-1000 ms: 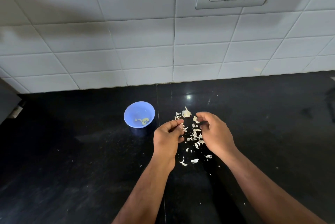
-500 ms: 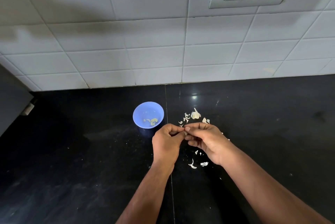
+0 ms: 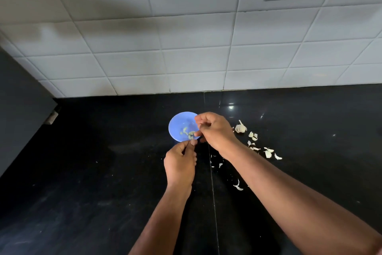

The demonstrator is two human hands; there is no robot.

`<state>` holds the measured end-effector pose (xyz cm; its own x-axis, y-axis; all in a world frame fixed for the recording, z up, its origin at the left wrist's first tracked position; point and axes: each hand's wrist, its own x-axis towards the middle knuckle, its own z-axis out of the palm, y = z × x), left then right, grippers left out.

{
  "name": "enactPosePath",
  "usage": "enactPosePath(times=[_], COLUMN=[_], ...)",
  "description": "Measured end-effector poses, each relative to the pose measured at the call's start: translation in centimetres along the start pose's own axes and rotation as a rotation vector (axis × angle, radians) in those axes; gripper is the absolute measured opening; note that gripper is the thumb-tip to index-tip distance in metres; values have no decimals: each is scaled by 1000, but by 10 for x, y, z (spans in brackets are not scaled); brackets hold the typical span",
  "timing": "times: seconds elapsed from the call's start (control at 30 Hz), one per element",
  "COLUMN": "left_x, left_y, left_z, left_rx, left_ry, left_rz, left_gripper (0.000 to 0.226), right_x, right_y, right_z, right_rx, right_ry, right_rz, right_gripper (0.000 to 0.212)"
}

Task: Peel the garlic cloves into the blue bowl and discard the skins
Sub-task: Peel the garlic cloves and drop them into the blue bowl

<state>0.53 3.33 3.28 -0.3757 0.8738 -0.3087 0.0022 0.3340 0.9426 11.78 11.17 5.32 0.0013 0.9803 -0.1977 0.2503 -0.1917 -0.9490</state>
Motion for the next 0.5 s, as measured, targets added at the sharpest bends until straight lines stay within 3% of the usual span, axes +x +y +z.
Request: enactPosePath(times=[0.2,0.37,0.5], left_x=[-5,-17,-29], left_y=[2,4,6], left_z=[20,55,83], left_rx=[151,282,342], left_ry=[-216,-307,-319], left_rz=[47,65,62], left_gripper=[14,27,30], right_x=[-19,-47,-59], right_y=[24,52,74], right_z=[-51,-146,-197], right_rx=[-261,-854,-823], right_ry=[60,73,62], right_rz=[-106,-10,144], right_gripper=[15,11,15])
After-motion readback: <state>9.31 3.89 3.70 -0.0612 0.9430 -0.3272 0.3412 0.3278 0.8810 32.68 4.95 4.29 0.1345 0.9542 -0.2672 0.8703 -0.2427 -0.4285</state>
